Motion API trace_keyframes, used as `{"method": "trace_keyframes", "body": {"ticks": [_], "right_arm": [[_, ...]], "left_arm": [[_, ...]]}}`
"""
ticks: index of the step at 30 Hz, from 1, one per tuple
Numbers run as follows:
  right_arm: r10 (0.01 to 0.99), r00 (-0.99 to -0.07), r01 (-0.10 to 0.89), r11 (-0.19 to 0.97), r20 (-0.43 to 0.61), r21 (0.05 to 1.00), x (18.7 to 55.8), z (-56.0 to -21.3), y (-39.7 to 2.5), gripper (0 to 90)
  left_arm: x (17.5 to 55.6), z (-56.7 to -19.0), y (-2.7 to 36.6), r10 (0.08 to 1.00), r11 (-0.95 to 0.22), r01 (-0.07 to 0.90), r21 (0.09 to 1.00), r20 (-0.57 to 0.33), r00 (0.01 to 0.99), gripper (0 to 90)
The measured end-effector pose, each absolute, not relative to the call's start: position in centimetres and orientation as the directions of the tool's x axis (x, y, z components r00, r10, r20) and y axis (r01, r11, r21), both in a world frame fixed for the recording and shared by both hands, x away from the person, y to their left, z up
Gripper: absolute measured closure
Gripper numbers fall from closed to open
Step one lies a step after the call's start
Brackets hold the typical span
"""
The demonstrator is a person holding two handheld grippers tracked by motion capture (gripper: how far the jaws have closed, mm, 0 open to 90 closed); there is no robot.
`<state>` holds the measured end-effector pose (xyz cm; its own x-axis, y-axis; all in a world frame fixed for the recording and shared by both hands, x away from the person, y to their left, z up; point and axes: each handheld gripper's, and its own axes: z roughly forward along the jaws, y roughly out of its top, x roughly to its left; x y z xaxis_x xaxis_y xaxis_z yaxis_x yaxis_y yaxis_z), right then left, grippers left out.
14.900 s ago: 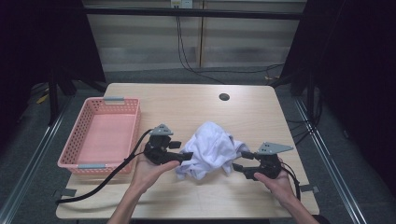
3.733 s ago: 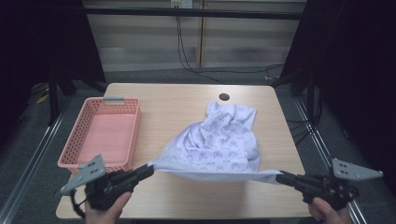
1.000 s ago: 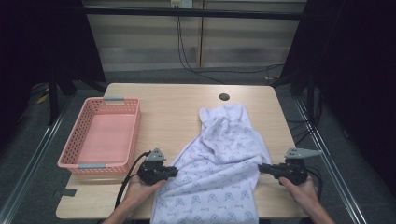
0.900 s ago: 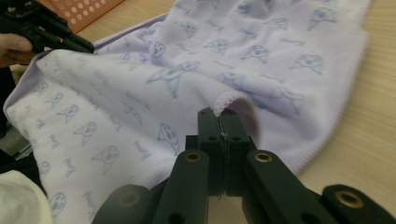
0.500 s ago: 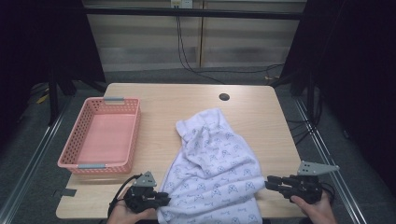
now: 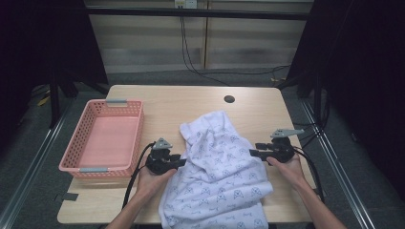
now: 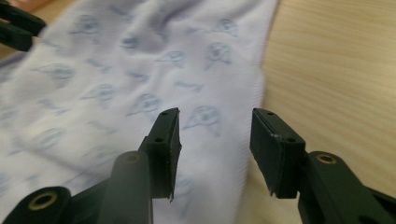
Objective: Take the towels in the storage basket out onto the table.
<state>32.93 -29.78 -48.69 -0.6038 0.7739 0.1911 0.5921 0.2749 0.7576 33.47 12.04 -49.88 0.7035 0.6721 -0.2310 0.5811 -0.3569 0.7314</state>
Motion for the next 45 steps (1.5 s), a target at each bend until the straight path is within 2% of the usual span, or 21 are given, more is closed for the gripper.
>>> {"method": "trace_keyframes", "body": {"ticks": [4,5,6,8,9,11,15,21,26,28,31,33,35,38,41,45], "right_arm": [[0.790,-0.587,0.618,0.293,0.179,0.729,34.3,-49.9,-29.5,53.6],[0.790,-0.586,0.622,0.296,0.181,0.725,34.4,-50.2,-29.3,59.2],[0.778,-0.599,0.622,0.303,0.190,0.722,34.3,-50.3,-29.2,68.8],[0.758,-0.621,0.621,0.319,0.201,0.716,34.1,-50.3,-28.8,84.1],[0.756,-0.622,0.614,0.308,0.205,0.727,33.8,-50.0,-28.7,88.5],[0.760,-0.613,0.610,0.282,0.216,0.740,33.2,-49.0,-29.2,89.1],[0.770,-0.599,0.567,0.214,0.220,0.795,31.0,-46.4,-31.7,89.3],[0.788,-0.581,0.556,0.200,0.206,0.806,25.8,-44.9,-35.1,89.3],[0.774,-0.597,0.558,0.210,0.212,0.803,20.6,-44.8,-35.9,89.0],[0.760,-0.617,0.557,0.237,0.206,0.796,18.8,-44.9,-35.6,86.6],[0.745,-0.634,0.550,0.246,0.208,0.798,17.3,-45.1,-35.1,72.7],[0.749,-0.632,0.546,0.246,0.201,0.801,17.2,-45.0,-34.9,64.7],[0.759,-0.626,0.531,0.250,0.176,0.810,17.9,-44.9,-34.5,59.1],[0.751,-0.639,0.512,0.250,0.170,0.822,19.8,-44.6,-33.7,59.0],[0.744,-0.646,0.503,0.250,0.169,0.827,22.7,-44.7,-32.7,59.1],[0.745,-0.644,0.524,0.263,0.175,0.811,27.0,-45.7,-31.6,59.3]], "left_arm": [[34.2,-50.5,12.2,0.681,-0.353,0.593,0.724,-0.236,0.693,60.3],[34.2,-50.5,12.2,0.678,-0.358,0.592,0.723,-0.235,0.697,60.4],[34.2,-50.5,12.0,0.666,-0.375,0.585,0.719,-0.230,0.710,63.8],[34.0,-50.4,11.7,0.631,-0.423,0.571,0.703,-0.224,0.743,79.4],[33.8,-50.4,11.5,0.629,-0.424,0.574,0.700,-0.229,0.743,86.7],[33.4,-50.0,11.6,0.631,-0.414,0.573,0.707,-0.231,0.741,88.7],[32.3,-48.6,13.2,0.637,-0.348,0.566,0.748,-0.255,0.728,88.9],[29.1,-46.4,16.1,0.628,-0.252,0.545,0.800,-0.293,0.721,88.9],[23.8,-45.6,17.3,0.547,-0.288,0.522,0.803,-0.310,0.778,88.8],[21.3,-45.4,17.6,0.503,-0.312,0.518,0.797,-0.323,0.801,88.6],[19.5,-45.5,17.8,0.467,-0.328,0.521,0.788,-0.344,0.814,86.1],[20.0,-45.4,17.7,0.479,-0.322,0.523,0.789,-0.341,0.809,74.5],[21.4,-45.2,17.2,0.487,-0.301,0.514,0.803,-0.334,0.807,71.2],[24.1,-45.4,15.8,0.492,-0.282,0.525,0.803,-0.350,0.798,65.0],[27.1,-46.4,13.5,0.510,-0.317,0.541,0.779,-0.341,0.790,61.7],[30.0,-46.8,11.8,0.503,-0.285,0.569,0.771,-0.385,0.774,60.3]]}}
